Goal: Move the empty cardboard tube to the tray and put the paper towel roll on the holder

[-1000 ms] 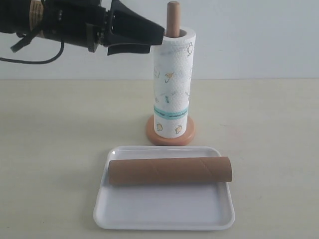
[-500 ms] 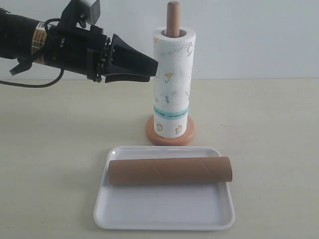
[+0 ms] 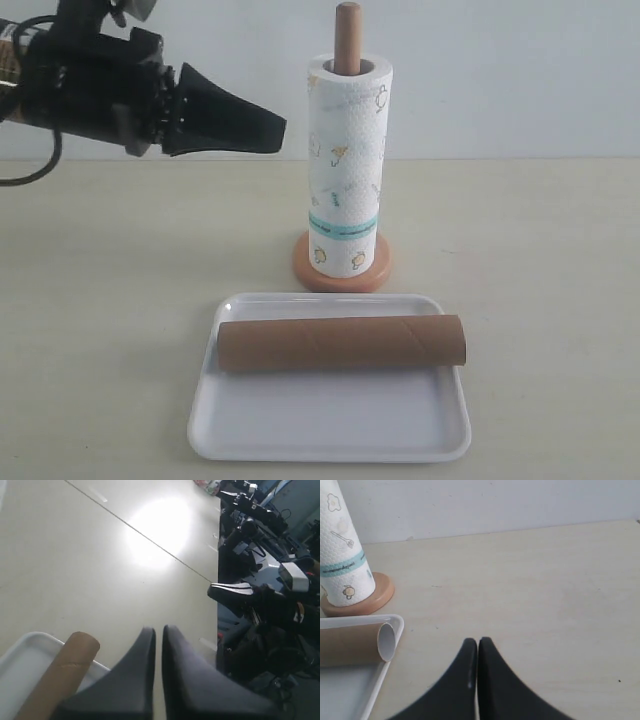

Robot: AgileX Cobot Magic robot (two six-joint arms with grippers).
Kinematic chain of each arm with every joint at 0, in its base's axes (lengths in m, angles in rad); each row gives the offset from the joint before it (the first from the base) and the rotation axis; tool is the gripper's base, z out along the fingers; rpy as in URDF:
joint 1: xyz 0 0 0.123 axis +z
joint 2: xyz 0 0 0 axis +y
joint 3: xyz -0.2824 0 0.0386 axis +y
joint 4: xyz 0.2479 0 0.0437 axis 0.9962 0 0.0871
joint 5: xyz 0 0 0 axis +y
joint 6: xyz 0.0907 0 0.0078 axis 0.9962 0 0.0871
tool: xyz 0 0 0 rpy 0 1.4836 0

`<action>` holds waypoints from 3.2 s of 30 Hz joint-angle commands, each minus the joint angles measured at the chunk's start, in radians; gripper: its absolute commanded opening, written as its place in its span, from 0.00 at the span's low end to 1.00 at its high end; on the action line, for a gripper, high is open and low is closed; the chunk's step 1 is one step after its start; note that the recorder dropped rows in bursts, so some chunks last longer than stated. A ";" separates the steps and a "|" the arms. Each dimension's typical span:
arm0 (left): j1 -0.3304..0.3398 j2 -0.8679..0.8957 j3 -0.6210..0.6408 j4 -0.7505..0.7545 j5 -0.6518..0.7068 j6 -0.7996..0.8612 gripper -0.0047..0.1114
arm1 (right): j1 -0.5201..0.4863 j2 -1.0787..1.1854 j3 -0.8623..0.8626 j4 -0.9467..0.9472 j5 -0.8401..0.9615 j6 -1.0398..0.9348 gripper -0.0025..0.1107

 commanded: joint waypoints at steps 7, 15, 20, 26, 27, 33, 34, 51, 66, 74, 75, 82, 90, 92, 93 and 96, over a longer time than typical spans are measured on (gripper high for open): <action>-0.002 -0.216 0.425 -0.291 -0.007 0.279 0.08 | -0.006 -0.004 0.000 -0.003 -0.006 0.001 0.02; -0.002 -0.235 0.660 -0.267 -0.007 0.329 0.08 | -0.006 -0.004 0.000 -0.001 -0.006 0.001 0.02; -0.002 -0.235 0.688 -0.267 -0.007 0.329 0.08 | -0.006 -0.004 0.000 -0.001 -0.006 0.001 0.02; -0.002 -0.235 0.688 -0.267 -0.007 0.329 0.08 | -0.006 -0.004 0.000 -0.001 -0.006 0.001 0.02; -0.002 -0.235 0.688 -0.267 -0.007 0.329 0.08 | -0.006 -0.004 0.000 -0.001 -0.006 0.001 0.02; -0.002 -0.235 0.688 -0.267 -0.007 0.329 0.08 | -0.006 -0.004 0.000 -0.001 -0.006 0.001 0.02; -0.002 -0.235 0.688 -0.267 -0.007 0.329 0.08 | -0.006 -0.004 0.000 -0.001 -0.006 0.001 0.02; 0.000 -0.869 0.688 -0.265 -0.007 0.176 0.08 | -0.006 -0.004 0.000 -0.001 -0.006 0.001 0.02; 0.000 -1.464 0.690 -0.149 -0.007 0.190 0.08 | -0.006 -0.004 0.000 -0.001 -0.006 0.001 0.02; 0.000 -1.521 0.690 -0.153 -0.007 0.190 0.08 | -0.006 -0.004 0.000 -0.001 -0.006 0.001 0.02; 0.000 -1.529 0.690 -0.156 -0.007 0.190 0.08 | -0.006 -0.004 0.000 -0.001 -0.006 0.001 0.02; 0.000 -1.588 0.692 -0.208 0.046 0.110 0.08 | -0.006 -0.004 0.000 -0.001 -0.006 0.001 0.02; 0.000 -1.605 0.692 -0.755 0.834 -0.312 0.08 | -0.006 -0.004 0.000 -0.001 -0.006 0.001 0.02; 0.000 -1.605 0.692 -0.966 0.984 -0.312 0.08 | -0.006 -0.004 0.000 -0.001 -0.006 0.001 0.02; 0.000 -1.605 0.692 -1.048 1.061 -0.305 0.08 | -0.006 -0.004 0.000 -0.001 -0.006 0.001 0.02; 0.000 -1.605 0.692 -1.388 1.238 0.214 0.08 | -0.006 -0.004 0.000 -0.001 -0.006 0.001 0.02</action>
